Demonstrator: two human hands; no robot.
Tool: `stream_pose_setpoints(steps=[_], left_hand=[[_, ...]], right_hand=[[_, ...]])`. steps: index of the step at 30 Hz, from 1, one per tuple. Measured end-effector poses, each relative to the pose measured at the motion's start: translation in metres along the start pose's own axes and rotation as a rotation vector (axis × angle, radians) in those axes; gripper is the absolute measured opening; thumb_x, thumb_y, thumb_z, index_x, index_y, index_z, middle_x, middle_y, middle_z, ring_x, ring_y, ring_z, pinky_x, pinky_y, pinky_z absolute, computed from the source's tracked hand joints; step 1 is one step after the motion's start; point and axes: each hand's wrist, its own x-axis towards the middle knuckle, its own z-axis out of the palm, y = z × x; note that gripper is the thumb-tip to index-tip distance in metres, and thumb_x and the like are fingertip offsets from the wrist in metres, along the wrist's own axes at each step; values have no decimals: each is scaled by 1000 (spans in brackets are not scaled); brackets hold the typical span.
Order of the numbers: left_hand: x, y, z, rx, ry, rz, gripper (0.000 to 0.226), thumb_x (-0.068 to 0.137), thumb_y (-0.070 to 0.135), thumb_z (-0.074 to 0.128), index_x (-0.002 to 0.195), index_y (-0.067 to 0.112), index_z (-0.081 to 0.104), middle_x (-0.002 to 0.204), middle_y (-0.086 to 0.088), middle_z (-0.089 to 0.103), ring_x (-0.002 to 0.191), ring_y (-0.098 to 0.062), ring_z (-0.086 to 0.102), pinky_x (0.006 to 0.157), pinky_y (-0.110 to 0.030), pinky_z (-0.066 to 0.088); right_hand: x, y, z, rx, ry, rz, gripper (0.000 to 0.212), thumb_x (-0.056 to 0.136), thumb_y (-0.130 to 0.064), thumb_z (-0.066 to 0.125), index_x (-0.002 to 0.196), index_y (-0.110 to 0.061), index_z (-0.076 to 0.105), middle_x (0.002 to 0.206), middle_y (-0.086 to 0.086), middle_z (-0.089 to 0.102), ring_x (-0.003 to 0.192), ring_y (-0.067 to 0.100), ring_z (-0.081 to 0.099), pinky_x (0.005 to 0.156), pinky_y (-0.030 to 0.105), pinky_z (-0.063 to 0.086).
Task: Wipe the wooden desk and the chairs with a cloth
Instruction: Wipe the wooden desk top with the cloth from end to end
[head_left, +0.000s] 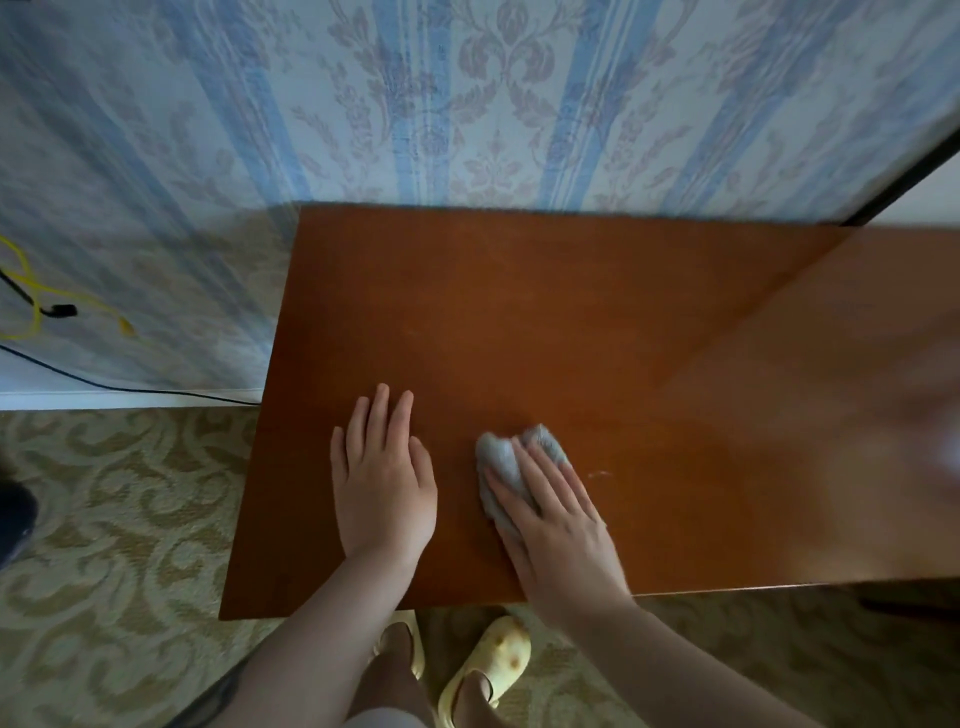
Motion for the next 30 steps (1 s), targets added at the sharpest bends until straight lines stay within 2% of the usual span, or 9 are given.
stream_pose_setpoints(steps=[3, 6, 9, 12, 16, 18, 21, 25, 30], left_hand=[[-1, -2, 1, 8, 23, 16, 47, 99, 29, 34, 146, 25, 40, 155, -1, 33, 146, -21, 21, 119, -43, 15], [0, 0, 3, 26, 37, 23, 48, 98, 31, 31, 145, 24, 41, 154, -3, 35, 145, -23, 24, 118, -45, 17], [0, 1, 4, 46, 44, 26, 47, 98, 29, 33, 144, 23, 42, 153, -3, 36, 145, -23, 25, 118, -46, 19], [0, 2, 2, 8, 45, 14, 45, 97, 24, 43, 142, 22, 45, 152, -2, 39, 144, -22, 27, 117, -45, 20], [7, -11, -4, 28, 52, 91, 40, 97, 26, 41, 136, 23, 52, 144, 1, 48, 134, -22, 39, 107, -43, 32], [22, -24, -11, 59, 46, 225, 42, 92, 34, 40, 129, 24, 57, 133, 2, 55, 121, -22, 47, 96, -43, 39], [52, -44, -19, 91, 62, 359, 40, 90, 33, 40, 123, 23, 61, 119, 3, 58, 103, -23, 53, 86, -40, 42], [72, -52, -20, 72, 68, 261, 42, 91, 33, 41, 127, 20, 58, 129, 0, 54, 118, -23, 47, 98, -43, 38], [74, -54, -20, 48, 26, 189, 50, 93, 37, 35, 136, 17, 50, 145, -2, 45, 137, -22, 35, 114, -48, 27]], right_hand=[[-19, 73, -10, -175, -82, -235, 57, 100, -45, 30, 154, -33, 18, 160, 1, 23, 149, 19, 13, 117, 43, 13], [28, 92, -17, -31, -23, 241, 52, 101, -47, 21, 152, -41, 12, 162, -2, 16, 150, 15, -5, 120, 39, 1], [79, 28, -14, 180, 54, 604, 52, 103, -43, 27, 153, -41, 14, 164, -3, 5, 149, 16, -7, 121, 39, 4], [60, -31, -5, 107, 53, 214, 51, 102, -39, 35, 151, -37, 23, 161, 0, 19, 149, 20, 8, 119, 43, 12], [23, 27, -7, -130, -76, -328, 59, 95, -46, 30, 153, -37, 22, 158, -1, 27, 147, 20, 19, 119, 44, 19], [40, 60, -13, -174, -60, -304, 57, 95, -46, 30, 152, -37, 25, 158, 1, 27, 148, 18, 13, 118, 41, 10], [89, 46, -17, 8, -89, -35, 57, 96, -51, 14, 150, -39, 27, 162, 0, 15, 149, 15, -6, 121, 36, -5], [120, -19, -13, 102, -36, 178, 59, 95, -53, 6, 149, -42, 26, 162, 0, 14, 150, 19, -2, 121, 42, -2], [77, -6, -11, -73, -150, -378, 53, 96, -53, 27, 149, -49, 20, 158, -8, 28, 148, 19, 17, 111, 56, 9]])
